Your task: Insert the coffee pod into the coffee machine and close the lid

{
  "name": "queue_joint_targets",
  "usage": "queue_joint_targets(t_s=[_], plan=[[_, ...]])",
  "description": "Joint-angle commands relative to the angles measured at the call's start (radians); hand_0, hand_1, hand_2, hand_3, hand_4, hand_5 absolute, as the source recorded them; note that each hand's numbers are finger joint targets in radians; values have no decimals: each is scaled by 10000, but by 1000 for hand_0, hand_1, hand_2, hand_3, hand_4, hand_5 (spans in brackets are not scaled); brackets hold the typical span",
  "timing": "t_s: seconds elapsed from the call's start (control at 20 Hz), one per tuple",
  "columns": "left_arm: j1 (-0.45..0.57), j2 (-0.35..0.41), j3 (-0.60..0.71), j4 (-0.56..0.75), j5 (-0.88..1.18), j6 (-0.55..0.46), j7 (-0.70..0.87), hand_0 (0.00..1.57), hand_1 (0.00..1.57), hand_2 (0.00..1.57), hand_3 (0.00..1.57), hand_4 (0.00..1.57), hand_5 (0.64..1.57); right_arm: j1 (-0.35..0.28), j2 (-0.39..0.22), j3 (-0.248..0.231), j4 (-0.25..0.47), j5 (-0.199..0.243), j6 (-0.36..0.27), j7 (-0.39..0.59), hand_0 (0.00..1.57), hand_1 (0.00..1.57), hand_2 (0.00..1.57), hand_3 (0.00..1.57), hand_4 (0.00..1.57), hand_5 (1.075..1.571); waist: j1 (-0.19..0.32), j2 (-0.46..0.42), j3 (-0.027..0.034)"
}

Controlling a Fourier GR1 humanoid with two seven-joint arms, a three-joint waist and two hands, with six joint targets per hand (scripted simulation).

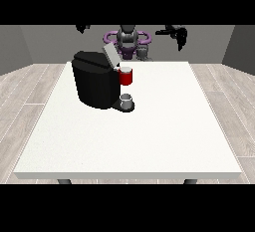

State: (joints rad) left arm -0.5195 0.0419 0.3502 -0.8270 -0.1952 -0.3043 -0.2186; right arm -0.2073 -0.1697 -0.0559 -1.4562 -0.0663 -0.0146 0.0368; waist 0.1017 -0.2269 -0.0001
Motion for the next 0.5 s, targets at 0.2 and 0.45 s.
queue_joint_targets(t_s=[0.2,0.45], plan=[[1189,-410,-872,-1899,651,96,597,0,0,0,0,112,1571,-824,-46,295,202,238,442,193,0,0,0,0,161,1571,348,451,2],[1940,-237,-849,-2819,1175,-204,674,0,0,0,0,0,1571,-1056,-37,2,790,78,620,-114,0,0,0,0,0,1571,618,1050,3]])
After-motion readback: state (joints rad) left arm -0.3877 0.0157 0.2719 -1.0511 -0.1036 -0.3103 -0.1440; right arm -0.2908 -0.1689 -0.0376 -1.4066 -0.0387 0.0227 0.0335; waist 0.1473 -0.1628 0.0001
